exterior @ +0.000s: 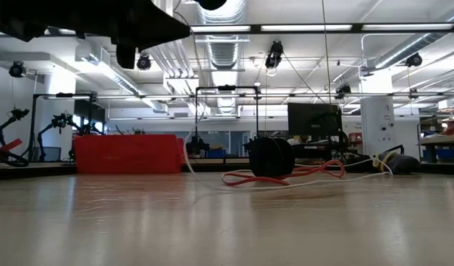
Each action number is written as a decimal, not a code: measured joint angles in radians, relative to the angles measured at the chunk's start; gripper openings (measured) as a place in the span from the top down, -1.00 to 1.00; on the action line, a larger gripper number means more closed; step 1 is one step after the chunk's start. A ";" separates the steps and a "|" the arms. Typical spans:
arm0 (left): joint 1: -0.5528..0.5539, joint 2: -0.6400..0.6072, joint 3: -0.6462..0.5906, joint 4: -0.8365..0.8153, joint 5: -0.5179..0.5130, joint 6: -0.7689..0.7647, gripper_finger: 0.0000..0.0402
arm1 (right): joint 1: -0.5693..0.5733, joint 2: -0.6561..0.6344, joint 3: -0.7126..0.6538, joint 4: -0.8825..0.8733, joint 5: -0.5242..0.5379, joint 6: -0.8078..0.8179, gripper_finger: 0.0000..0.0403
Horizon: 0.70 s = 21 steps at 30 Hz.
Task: Coil cords
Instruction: Coil the white wire onto the black spool
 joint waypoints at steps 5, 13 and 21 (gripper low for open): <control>-0.001 -0.028 -0.001 -0.070 -0.040 -0.024 0.94 | 0.002 -0.013 0.000 -0.007 0.008 -0.002 1.00; -0.001 0.000 -0.001 -0.063 0.035 -0.103 0.54 | 0.000 -0.013 0.000 -0.008 0.009 -0.002 1.00; -0.001 0.011 -0.001 -0.059 0.031 -0.065 0.16 | 0.000 -0.013 0.000 -0.031 0.010 -0.002 1.00</control>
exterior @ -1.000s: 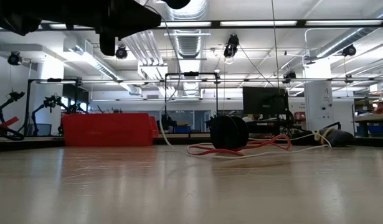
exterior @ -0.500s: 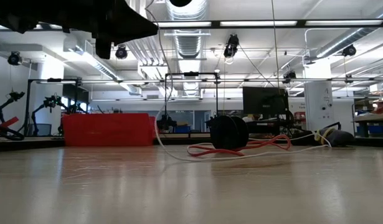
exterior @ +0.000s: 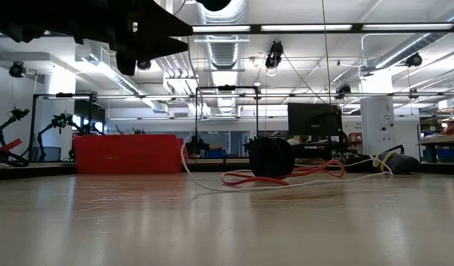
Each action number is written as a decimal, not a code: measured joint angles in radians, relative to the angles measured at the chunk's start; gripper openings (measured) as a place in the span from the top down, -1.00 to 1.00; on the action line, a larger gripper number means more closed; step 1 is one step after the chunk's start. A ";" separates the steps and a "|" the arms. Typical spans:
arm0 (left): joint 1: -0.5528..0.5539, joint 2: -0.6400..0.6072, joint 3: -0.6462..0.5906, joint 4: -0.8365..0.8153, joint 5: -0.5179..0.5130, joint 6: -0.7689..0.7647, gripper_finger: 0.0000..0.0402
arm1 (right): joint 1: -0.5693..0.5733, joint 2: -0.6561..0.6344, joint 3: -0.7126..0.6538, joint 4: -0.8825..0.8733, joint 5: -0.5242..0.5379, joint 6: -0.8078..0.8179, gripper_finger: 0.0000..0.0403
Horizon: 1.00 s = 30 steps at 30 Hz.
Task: Coil cords
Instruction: Coil the white wire onto the black spool
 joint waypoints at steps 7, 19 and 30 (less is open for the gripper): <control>0.004 0.000 0.000 0.000 -0.020 0.004 0.07 | 0.000 0.001 0.000 -0.009 0.000 0.000 1.00; 0.019 0.000 0.020 0.027 -0.029 -0.025 0.94 | 0.000 0.001 0.000 -0.004 0.000 0.000 1.00; 0.054 0.062 0.060 0.022 -0.012 -0.101 0.99 | -0.003 0.104 0.002 0.222 0.037 0.095 1.00</control>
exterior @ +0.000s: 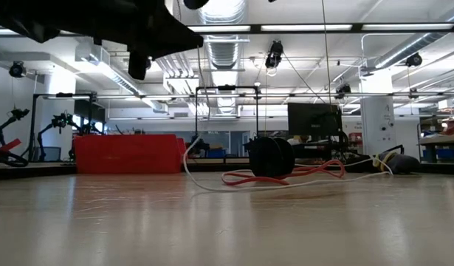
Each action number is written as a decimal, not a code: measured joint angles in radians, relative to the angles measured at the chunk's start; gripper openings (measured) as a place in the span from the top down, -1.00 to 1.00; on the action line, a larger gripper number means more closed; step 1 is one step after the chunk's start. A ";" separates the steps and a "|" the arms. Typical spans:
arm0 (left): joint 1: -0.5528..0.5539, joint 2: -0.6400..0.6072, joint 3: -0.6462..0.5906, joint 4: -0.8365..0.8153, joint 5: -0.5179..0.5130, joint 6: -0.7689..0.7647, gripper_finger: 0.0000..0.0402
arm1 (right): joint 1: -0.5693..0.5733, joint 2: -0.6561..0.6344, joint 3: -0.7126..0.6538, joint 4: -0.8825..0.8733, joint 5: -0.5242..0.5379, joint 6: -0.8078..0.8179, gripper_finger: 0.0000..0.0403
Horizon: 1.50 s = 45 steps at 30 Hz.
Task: Coil cords
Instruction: Coil the white wire onto the black spool
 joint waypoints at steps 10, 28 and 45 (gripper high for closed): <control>0.000 0.053 0.049 -0.003 0.013 -0.029 0.99 | -0.012 0.117 0.028 0.041 0.066 0.000 1.00; 0.000 0.009 0.092 -0.042 0.164 -0.057 0.99 | -0.021 0.122 0.029 -0.262 0.032 0.015 1.00; 0.000 -0.024 0.087 -0.067 0.317 -0.035 0.83 | -0.023 0.110 0.028 -0.332 -0.100 0.054 1.00</control>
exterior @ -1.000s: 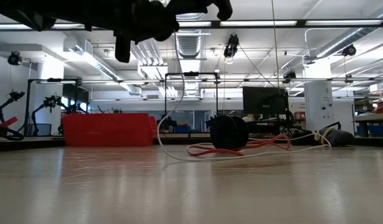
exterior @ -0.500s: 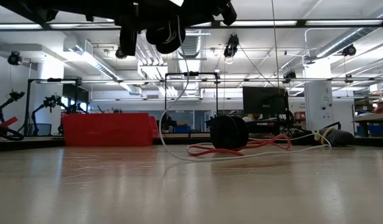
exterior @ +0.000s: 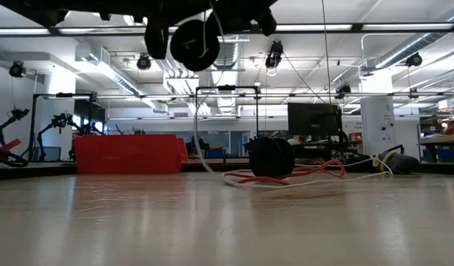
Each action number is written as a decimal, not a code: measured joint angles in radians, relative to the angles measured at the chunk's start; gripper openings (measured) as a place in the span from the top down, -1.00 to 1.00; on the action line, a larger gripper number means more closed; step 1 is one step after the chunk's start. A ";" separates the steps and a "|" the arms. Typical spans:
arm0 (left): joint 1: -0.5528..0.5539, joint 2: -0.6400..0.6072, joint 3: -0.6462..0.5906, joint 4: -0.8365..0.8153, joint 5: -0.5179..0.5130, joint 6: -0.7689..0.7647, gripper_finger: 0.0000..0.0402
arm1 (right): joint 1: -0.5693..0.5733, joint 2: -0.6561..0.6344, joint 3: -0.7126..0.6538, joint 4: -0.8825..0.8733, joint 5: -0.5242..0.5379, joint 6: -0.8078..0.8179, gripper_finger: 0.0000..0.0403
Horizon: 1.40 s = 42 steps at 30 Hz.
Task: Coil cords
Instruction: Coil the white wire onto the black spool
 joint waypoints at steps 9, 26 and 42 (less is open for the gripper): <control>0.000 -0.068 0.000 -0.077 0.071 0.112 0.78 | 0.000 -0.002 -0.002 -0.054 -0.082 0.010 1.00; -0.022 -0.253 -0.006 -0.370 -0.043 0.178 0.74 | 0.034 -0.084 -0.002 -0.029 -0.122 -0.040 1.00; -0.214 -0.258 -0.101 0.009 -0.071 0.441 0.74 | 0.137 -0.233 -0.194 0.353 -0.342 -0.149 1.00</control>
